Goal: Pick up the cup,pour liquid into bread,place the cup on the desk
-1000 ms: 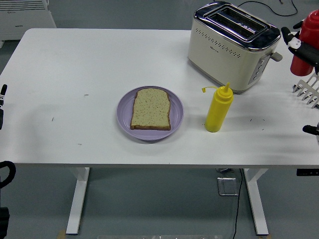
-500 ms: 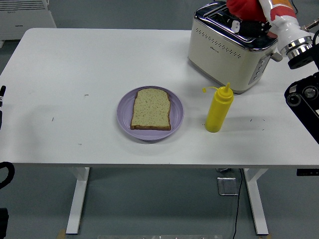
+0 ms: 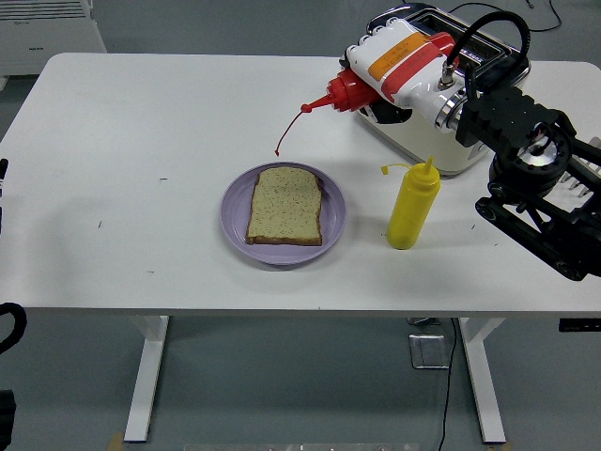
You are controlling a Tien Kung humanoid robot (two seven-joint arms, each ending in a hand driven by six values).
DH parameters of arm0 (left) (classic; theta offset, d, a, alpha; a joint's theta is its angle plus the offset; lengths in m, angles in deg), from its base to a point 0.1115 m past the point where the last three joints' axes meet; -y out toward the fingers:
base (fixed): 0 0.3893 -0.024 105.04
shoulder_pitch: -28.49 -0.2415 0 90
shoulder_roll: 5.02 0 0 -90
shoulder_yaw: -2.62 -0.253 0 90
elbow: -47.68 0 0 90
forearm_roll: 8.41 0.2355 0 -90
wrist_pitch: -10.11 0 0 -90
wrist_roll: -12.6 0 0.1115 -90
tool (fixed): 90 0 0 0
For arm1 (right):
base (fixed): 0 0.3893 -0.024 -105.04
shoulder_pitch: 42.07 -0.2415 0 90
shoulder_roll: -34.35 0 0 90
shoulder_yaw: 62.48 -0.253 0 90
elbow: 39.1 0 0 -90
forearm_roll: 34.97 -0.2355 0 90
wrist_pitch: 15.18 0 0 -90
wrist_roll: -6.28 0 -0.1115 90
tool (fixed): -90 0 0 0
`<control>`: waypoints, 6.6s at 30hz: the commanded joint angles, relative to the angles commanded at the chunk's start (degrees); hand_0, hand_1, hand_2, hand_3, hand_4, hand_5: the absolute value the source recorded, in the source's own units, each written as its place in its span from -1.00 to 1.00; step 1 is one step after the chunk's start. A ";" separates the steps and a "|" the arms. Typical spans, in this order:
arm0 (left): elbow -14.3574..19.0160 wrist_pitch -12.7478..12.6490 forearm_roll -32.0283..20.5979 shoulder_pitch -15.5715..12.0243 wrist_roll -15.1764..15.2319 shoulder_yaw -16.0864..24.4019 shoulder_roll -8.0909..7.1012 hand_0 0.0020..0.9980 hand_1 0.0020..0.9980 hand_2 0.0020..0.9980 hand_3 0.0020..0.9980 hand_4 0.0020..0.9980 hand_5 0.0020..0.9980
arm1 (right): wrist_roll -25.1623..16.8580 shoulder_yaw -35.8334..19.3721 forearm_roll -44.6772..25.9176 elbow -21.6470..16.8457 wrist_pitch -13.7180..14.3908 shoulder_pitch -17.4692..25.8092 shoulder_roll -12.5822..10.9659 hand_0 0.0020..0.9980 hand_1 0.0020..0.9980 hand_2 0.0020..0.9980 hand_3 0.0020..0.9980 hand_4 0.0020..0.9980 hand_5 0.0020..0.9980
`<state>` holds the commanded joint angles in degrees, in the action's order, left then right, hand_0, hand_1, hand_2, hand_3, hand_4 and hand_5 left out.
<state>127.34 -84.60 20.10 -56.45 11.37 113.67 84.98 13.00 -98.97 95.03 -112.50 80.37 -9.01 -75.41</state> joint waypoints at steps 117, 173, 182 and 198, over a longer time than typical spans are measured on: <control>-0.24 -0.26 -0.25 -0.15 -0.06 -1.12 0.00 0.56 0.47 0.46 0.33 0.04 0.90 | -37.85 -16.47 -91.23 8.09 24.33 36.41 5.45 -0.51 -0.48 -0.27 -0.19 0.24 -0.57; -0.24 -0.29 -0.19 -0.52 -0.05 -1.49 0.00 0.57 0.48 0.48 0.33 0.04 0.90 | -35.88 -16.06 -84.67 9.12 21.82 40.15 5.72 0.32 0.24 0.26 0.38 0.49 -0.44; -0.21 -0.27 -0.20 -0.32 -0.04 -1.30 0.00 0.57 0.48 0.48 0.34 0.04 0.90 | -33.48 -18.21 -80.35 6.88 19.14 41.85 4.81 0.83 0.69 0.90 1.00 0.73 -0.34; -0.14 -0.22 -0.20 0.12 -0.01 -1.27 0.00 0.57 0.48 0.48 0.33 0.04 0.90 | -31.29 -25.73 -74.59 -2.05 16.63 51.42 0.44 0.88 0.77 0.95 1.00 0.70 -0.34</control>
<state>127.21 -84.83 19.90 -56.33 11.36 112.40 84.98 -18.30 -124.70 20.45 -114.55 96.99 42.41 -74.96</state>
